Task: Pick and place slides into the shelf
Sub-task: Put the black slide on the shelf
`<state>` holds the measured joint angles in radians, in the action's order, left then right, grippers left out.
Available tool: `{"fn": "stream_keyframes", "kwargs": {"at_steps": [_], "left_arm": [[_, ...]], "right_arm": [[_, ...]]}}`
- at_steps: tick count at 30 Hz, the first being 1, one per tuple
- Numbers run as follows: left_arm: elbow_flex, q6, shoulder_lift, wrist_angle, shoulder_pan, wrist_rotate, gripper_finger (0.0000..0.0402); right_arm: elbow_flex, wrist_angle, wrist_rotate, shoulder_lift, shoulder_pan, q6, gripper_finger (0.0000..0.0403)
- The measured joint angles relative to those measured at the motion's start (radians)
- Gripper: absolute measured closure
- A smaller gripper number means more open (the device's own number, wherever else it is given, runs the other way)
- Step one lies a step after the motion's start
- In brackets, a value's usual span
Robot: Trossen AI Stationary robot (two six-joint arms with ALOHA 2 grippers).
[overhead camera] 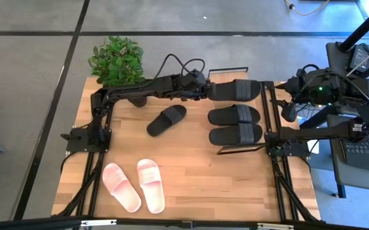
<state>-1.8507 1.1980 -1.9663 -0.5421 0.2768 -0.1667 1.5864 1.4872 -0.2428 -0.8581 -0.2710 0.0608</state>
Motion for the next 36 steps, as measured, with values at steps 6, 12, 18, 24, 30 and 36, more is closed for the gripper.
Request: {"fn": "stream_keyframes", "kwargs": {"at_steps": [6, 12, 18, 24, 30, 36], "left_arm": [[-0.001, 0.023, -0.005, -0.006, 0.000, -0.014, 0.0391], [-0.001, 0.032, -0.013, -0.025, -0.003, -0.015, 0.0391], [-0.001, 0.053, -0.024, -0.029, -0.003, -0.021, 0.0391], [-0.001, 0.062, -0.044, -0.041, -0.003, -0.007, 0.0391], [-0.001, 0.079, -0.068, -0.023, -0.003, 0.010, 0.0391], [-0.001, 0.079, -0.082, -0.018, -0.003, 0.029, 0.0390]], "right_arm": [[0.000, 0.000, 0.000, 0.000, 0.000, 0.000, 0.0128], [0.000, 0.000, 0.000, 0.000, 0.000, 0.000, 0.0128], [0.000, 0.000, 0.000, 0.000, 0.000, 0.000, 0.0128], [0.000, 0.000, 0.000, 0.000, 0.000, 0.000, 0.0128], [0.000, 0.000, 0.000, 0.000, 0.000, 0.000, 0.0128], [-0.001, 0.000, 0.000, 0.000, 0.000, 0.003, 0.0128]]}}
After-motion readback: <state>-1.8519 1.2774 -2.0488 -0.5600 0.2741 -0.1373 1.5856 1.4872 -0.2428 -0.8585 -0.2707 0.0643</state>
